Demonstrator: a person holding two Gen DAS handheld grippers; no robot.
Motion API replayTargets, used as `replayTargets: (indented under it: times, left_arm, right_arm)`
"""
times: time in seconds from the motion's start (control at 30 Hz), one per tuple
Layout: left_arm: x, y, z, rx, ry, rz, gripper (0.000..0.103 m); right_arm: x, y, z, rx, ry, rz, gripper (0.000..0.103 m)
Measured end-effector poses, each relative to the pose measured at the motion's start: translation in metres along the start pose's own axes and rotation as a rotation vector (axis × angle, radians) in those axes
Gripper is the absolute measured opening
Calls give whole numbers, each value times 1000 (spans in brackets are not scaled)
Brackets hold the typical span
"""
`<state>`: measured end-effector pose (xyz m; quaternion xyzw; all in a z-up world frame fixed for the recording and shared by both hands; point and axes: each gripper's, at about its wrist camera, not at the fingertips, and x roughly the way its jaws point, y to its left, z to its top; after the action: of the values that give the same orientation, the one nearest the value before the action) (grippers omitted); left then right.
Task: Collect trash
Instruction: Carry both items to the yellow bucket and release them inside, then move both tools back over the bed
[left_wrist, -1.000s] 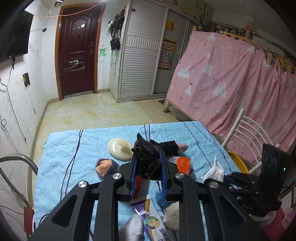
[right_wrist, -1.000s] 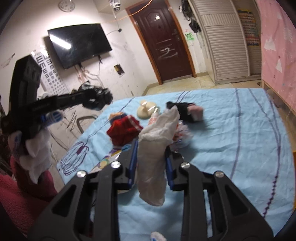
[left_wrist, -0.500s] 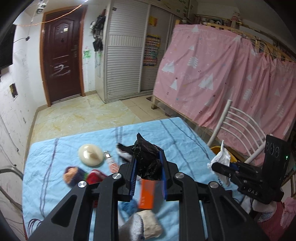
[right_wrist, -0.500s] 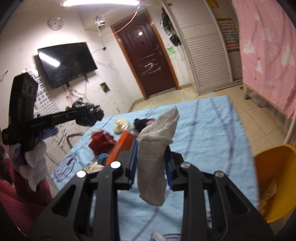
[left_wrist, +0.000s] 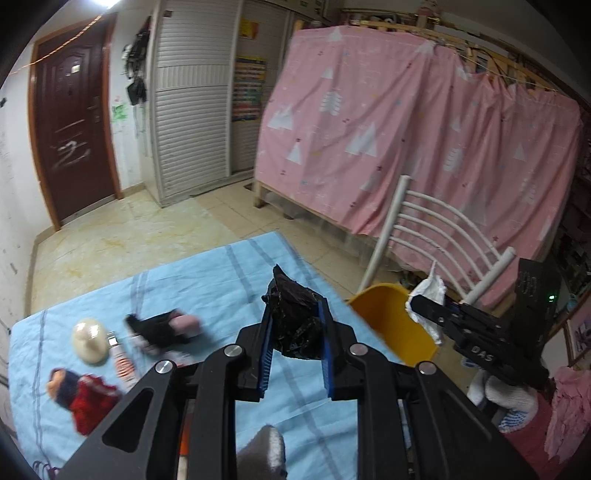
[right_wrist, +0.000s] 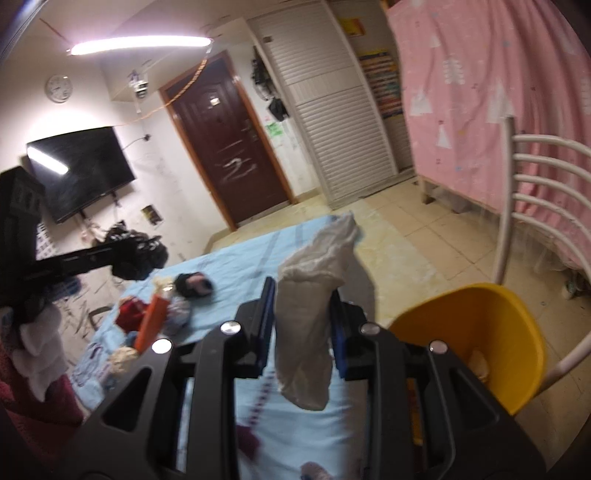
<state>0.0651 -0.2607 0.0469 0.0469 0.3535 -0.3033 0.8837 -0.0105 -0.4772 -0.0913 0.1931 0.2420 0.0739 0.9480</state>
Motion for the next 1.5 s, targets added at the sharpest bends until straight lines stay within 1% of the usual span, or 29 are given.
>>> replayTargets:
  times: [0.13,0.23,0.33,0.47,0.57,0.6,0.67,0.7,0.73,0.77,0.8,0.83,1.13,1.27,1.33,1.5]
  left_arm:
    - [21,-31,10,18,26,-56,12]
    - [41,-56,15,32,53,-87,12]
    - [63,-80,17,61,74,-119,12]
    - [88,-107,22,85,101,-136,12]
    - [105,-124,26,101,120,-135,12]
    - [111,-130,27,110,124,-127,13]
    - [122,-137,30,117,124,-126,19]
    - [126,-139,31,117,131,-129,29]
    - [130,-140,33,116,138,-127,45]
    - [134,-142,34,112,143,-123,53]
    - [137,-143,34,110,142,-118,62]
    - [137,-144,34,111,142,-113,63]
    - [130,-141,33,101,145,-102,67]
    - [122,-138,31,99,142,-90,67]
    - [115,-131,30,94,139,-86,68]
    - [93,-109,28,68,123,-62,69]
  right_arm:
    - [-6,-28,3,20,-28,-129,26]
    - [-7,-47,2,60,-28,-142,26]
    - [-6,-63,0,87,-25,-181,26]
    - [-9,-78,-2,102,-30,-207,26]
    - [-8,-87,-3,123,-27,-214,26]
    - [-8,-90,-4,133,-26,-211,26]
    - [-5,-96,-7,145,-21,-221,28]
    - [-4,-99,-9,150,-15,-223,29]
    - [-3,-101,-11,156,-12,-224,33]
    - [-1,-103,-13,166,-8,-225,35]
    - [0,-105,-14,174,-6,-229,39]
    - [0,-108,-15,182,-4,-234,42]
    - [4,-109,-15,183,3,-233,49]
    - [5,-101,-15,160,7,-226,50]
    - [3,-94,-14,145,2,-220,55]
    - [-1,-67,-9,103,-19,-168,61]
